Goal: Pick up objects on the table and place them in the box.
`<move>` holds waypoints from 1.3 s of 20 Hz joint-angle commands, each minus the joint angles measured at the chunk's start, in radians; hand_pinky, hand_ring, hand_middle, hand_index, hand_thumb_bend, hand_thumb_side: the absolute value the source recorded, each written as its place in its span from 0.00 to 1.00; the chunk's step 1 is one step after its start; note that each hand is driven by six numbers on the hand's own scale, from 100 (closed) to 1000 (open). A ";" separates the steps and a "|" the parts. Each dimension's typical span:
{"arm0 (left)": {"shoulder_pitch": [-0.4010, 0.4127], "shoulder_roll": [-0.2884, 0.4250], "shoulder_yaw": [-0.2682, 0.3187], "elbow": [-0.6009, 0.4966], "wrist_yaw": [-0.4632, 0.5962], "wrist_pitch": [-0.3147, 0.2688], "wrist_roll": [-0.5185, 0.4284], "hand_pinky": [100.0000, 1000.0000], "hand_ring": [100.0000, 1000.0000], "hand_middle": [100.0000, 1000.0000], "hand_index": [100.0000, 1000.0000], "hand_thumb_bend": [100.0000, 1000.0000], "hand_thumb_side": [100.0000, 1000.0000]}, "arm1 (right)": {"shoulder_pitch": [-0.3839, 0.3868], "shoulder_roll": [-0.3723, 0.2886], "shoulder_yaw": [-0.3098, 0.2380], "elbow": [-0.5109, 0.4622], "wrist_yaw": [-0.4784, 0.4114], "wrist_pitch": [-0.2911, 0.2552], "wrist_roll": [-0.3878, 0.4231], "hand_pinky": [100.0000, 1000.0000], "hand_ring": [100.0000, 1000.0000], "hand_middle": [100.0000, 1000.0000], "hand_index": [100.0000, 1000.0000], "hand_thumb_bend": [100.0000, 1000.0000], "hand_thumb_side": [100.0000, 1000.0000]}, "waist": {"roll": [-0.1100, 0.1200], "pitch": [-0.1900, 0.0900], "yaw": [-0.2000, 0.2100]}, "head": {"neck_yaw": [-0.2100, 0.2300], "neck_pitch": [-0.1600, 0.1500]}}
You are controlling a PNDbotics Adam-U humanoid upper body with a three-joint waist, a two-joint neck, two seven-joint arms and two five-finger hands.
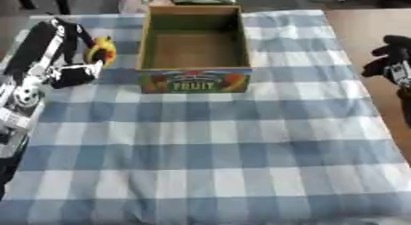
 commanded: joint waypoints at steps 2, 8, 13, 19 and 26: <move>-0.103 0.041 0.001 -0.010 0.003 0.008 0.005 0.38 0.17 0.09 0.18 0.00 0.00 | -0.011 -0.017 -0.003 -0.011 -0.004 -0.002 0.004 0.52 0.52 0.57 0.76 0.00 0.38 | 0.003 -0.018 -0.005 | 0.002 -0.006; -0.278 -0.044 -0.055 0.141 -0.022 -0.009 -0.005 0.39 0.18 0.10 0.19 0.00 0.00 | -0.017 -0.013 0.004 -0.010 -0.005 -0.001 0.011 0.52 0.52 0.57 0.76 0.00 0.38 | 0.002 -0.012 -0.022 | 0.013 -0.015; -0.397 -0.141 -0.078 0.348 -0.113 -0.046 -0.008 0.39 0.18 0.10 0.20 0.00 0.00 | -0.027 -0.011 0.011 -0.011 -0.007 0.000 0.019 0.52 0.52 0.57 0.76 0.00 0.38 | 0.005 -0.005 -0.046 | 0.027 -0.023; -0.485 -0.245 -0.058 0.589 -0.241 -0.091 0.019 0.41 0.20 0.13 0.22 0.01 0.00 | -0.034 -0.005 0.019 -0.010 -0.009 0.002 0.028 0.52 0.52 0.57 0.76 0.00 0.38 | 0.006 -0.001 -0.071 | 0.047 -0.028; -0.498 -0.295 -0.047 0.704 -0.331 -0.139 -0.026 0.48 0.33 0.31 0.38 0.12 0.00 | -0.036 -0.001 0.022 -0.008 -0.010 0.003 0.033 0.52 0.52 0.57 0.76 0.00 0.38 | 0.007 -0.001 -0.081 | 0.054 -0.028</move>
